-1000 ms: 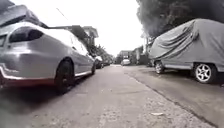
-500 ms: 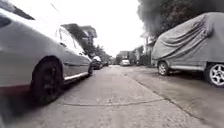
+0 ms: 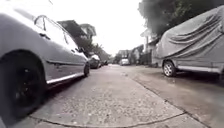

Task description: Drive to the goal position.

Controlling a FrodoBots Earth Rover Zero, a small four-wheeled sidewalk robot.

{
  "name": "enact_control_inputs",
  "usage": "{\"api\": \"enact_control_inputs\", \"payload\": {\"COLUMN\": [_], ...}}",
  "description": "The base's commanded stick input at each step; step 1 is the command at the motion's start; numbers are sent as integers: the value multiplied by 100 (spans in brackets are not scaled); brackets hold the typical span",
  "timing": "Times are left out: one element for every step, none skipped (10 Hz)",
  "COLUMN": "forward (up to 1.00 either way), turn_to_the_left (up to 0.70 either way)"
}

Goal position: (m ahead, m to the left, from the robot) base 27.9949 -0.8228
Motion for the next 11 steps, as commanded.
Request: {"api": "enact_control_inputs", "payload": {"forward": [100,100,100,100,100,100,100,100,100,100,100], "turn_to_the_left": [0,0,0,0,0,0,0,0,0,0,0]}}
